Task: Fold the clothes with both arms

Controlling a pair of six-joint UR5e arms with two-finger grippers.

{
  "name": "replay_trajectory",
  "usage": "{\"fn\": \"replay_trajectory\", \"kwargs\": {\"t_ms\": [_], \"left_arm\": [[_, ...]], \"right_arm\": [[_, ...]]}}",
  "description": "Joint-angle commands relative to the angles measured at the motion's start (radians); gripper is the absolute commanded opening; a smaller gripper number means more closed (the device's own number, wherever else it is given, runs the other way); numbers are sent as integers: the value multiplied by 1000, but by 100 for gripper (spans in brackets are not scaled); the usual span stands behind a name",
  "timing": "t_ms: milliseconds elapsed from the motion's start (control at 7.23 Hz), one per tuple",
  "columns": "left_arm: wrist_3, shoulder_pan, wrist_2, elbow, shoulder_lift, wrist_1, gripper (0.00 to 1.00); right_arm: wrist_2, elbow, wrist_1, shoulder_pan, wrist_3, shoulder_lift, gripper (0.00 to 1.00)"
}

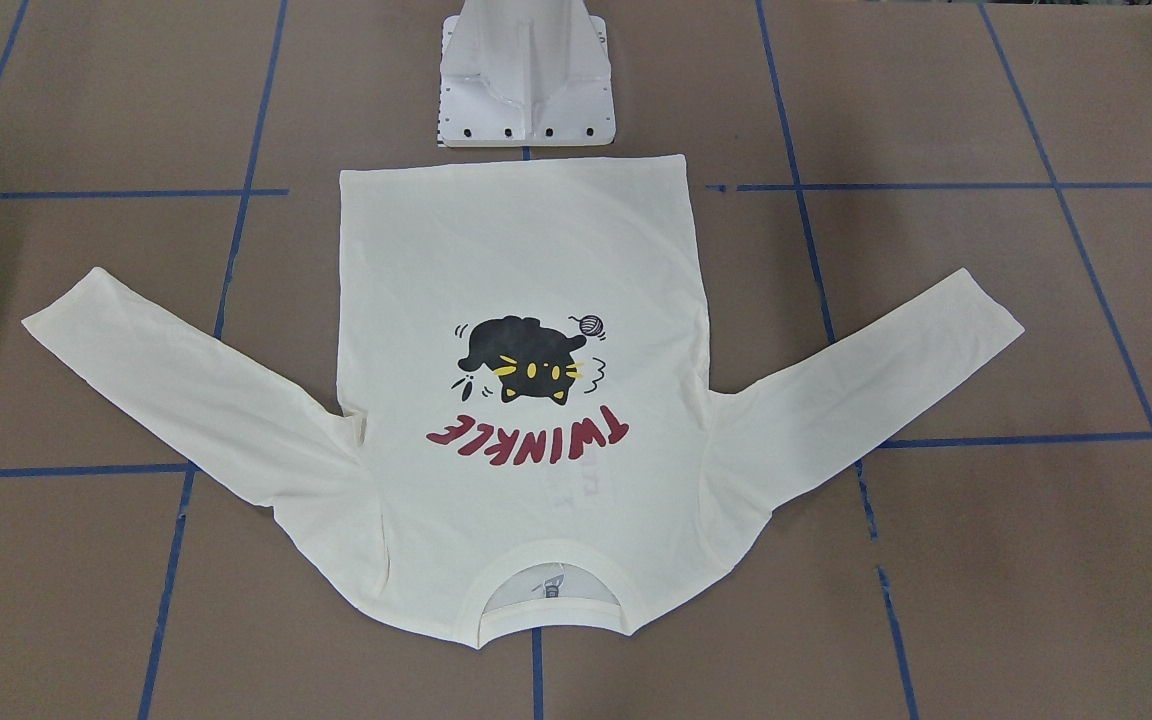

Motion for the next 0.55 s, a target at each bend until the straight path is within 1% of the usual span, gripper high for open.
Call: {"fn": "replay_trajectory", "kwargs": {"t_ms": [0, 276, 415], "left_arm": [[0, 0, 0, -1, -2, -3, 100], [8, 3, 6, -15, -15, -6, 100], [14, 6, 2, -3, -41, -24, 100]], "right_arm": [[-1, 3, 2, -6, 0, 2, 100], [12, 27, 2, -34, 0, 12, 100], [20, 46, 36, -93, 17, 37, 100]]}}
